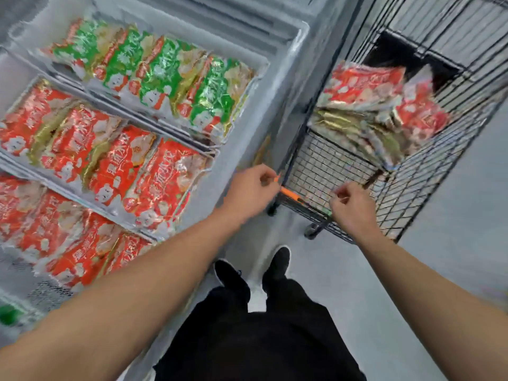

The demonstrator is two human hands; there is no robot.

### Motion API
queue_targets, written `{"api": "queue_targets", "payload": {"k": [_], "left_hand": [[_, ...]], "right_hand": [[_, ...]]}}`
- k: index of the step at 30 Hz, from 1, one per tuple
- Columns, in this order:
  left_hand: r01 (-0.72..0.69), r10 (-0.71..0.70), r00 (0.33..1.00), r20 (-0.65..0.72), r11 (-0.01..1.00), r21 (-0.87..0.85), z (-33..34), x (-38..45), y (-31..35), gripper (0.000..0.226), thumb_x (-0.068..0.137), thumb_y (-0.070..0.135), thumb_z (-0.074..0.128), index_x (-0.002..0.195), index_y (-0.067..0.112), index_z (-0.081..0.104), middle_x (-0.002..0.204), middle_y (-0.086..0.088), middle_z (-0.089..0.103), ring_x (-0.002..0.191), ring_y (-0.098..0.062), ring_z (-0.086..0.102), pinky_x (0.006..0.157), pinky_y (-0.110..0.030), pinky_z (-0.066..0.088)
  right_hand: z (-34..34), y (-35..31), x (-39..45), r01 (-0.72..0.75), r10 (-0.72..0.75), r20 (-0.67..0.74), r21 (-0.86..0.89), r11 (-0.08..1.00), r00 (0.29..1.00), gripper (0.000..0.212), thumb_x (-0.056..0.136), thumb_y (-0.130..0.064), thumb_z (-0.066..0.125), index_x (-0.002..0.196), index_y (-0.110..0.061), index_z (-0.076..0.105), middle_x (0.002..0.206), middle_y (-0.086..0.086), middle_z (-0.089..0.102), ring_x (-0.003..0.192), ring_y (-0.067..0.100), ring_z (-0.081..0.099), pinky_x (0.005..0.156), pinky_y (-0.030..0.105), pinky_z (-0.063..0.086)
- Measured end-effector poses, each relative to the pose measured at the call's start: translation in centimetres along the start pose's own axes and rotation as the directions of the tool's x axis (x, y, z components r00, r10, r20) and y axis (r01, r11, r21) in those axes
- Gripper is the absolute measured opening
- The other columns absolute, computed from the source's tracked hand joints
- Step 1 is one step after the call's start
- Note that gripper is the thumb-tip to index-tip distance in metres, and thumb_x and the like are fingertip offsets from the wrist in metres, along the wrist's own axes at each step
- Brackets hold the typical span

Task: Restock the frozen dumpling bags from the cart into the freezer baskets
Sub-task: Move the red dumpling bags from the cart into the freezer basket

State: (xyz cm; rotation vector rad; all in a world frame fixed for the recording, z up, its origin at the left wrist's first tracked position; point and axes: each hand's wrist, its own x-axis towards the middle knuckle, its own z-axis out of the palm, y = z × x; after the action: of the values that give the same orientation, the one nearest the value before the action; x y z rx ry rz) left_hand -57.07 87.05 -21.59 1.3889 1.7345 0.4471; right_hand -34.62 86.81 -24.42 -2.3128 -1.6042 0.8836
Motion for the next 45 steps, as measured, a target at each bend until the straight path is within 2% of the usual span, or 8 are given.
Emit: {"api": "queue_targets", "payload": {"k": [3,9,14,19,24,33,39,45], "left_hand": [[-0.021,0.014,0.997,0.082,0.996,0.084,4.0,1.5,2.3,0.023,0.086,0.02,0.066,0.108,0.019,0.071,0.096,0.005,0.069,0.092,-0.013,0.062,0.076,-0.019,0.038],[-0.184,0.068,0.951,0.302,0.909,0.375,11.1,4.5,2.6,0.041,0.091,0.024,0.06,0.131,0.015,0.061,0.132,-0.005,0.064,0.121,-0.023,0.058,0.108,-0.033,0.038],[-0.278,-0.16,0.848,0.504,0.676,0.682,13.5,5.4,-0.3,0.072,0.091,0.045,0.056,0.154,0.026,0.028,0.163,-0.003,0.021,0.153,-0.029,0.006,0.12,-0.06,0.014],[-0.31,-0.102,0.87,0.483,0.647,0.696,14.0,4.6,-0.7,0.071,0.088,0.042,0.058,0.152,0.029,0.029,0.157,0.001,0.025,0.15,-0.027,0.009,0.118,-0.063,0.013],[-0.352,-0.08,0.857,0.508,0.629,0.693,13.5,2.8,-1.7,0.067,0.088,0.041,0.056,0.15,0.029,0.033,0.153,0.002,0.031,0.146,-0.026,0.018,0.117,-0.058,0.017],[-0.486,-0.124,0.731,0.671,0.596,0.639,10.9,0.5,-4.5,0.058,0.093,0.041,0.052,0.149,0.032,0.04,0.148,-0.006,0.041,0.135,-0.035,0.036,0.113,-0.052,0.03],[-0.481,-0.109,0.718,0.688,0.637,0.603,9.7,-0.3,-6.5,0.052,0.092,0.039,0.054,0.143,0.028,0.05,0.139,-0.009,0.054,0.128,-0.033,0.049,0.11,-0.046,0.038],[-0.32,-0.045,0.794,0.606,0.817,0.48,8.9,1.3,-3.5,0.039,0.094,0.028,0.057,0.129,0.014,0.063,0.131,-0.003,0.065,0.123,-0.024,0.058,0.106,-0.033,0.044]], "right_hand": [[-0.6,4.8,0.7,-0.06,0.06,0.045,0.01,0.998,0.997,0.016,0.085,-0.015,0.061,0.098,-0.011,0.07,0.098,0.008,0.071,0.092,0.029,0.065,0.081,0.033,0.05],[0.1,11.7,1.5,-0.081,0.093,0.235,-0.062,0.995,0.967,0.025,0.09,-0.021,0.057,0.111,-0.016,0.069,0.114,0.006,0.068,0.109,0.027,0.06,0.086,0.031,0.044],[0.5,14.5,1.4,-0.004,0.011,0.286,-0.025,1.0,0.958,0.03,0.093,-0.019,0.058,0.122,-0.017,0.068,0.121,0.006,0.067,0.115,0.024,0.058,0.096,0.031,0.043],[1.9,15.7,0.7,-0.023,0.046,0.243,-0.099,0.995,0.969,0.032,0.096,-0.025,0.057,0.127,-0.022,0.064,0.123,0.003,0.067,0.114,0.026,0.059,0.092,0.034,0.044],[3.2,15.7,-0.6,-0.153,0.165,0.2,-0.075,0.985,0.966,0.02,0.097,-0.024,0.055,0.112,-0.023,0.069,0.107,0.0,0.072,0.102,0.025,0.063,0.081,0.031,0.042],[5.1,15.5,-6.6,-0.159,0.209,0.252,-0.208,0.965,0.945,0.02,0.098,-0.021,0.055,0.109,-0.026,0.071,0.104,0.0,0.071,0.097,0.024,0.062,0.077,0.034,0.05],[6.4,14.9,-9.5,-0.172,0.22,0.204,-0.227,0.959,0.954,0.019,0.098,-0.02,0.055,0.104,-0.026,0.071,0.101,0.001,0.071,0.095,0.025,0.062,0.076,0.035,0.052],[4.8,13.5,-7.2,-0.108,0.193,0.411,-0.221,0.969,0.891,0.027,0.093,-0.026,0.06,0.118,-0.023,0.067,0.11,0.001,0.069,0.103,0.024,0.06,0.088,0.034,0.049]]}}
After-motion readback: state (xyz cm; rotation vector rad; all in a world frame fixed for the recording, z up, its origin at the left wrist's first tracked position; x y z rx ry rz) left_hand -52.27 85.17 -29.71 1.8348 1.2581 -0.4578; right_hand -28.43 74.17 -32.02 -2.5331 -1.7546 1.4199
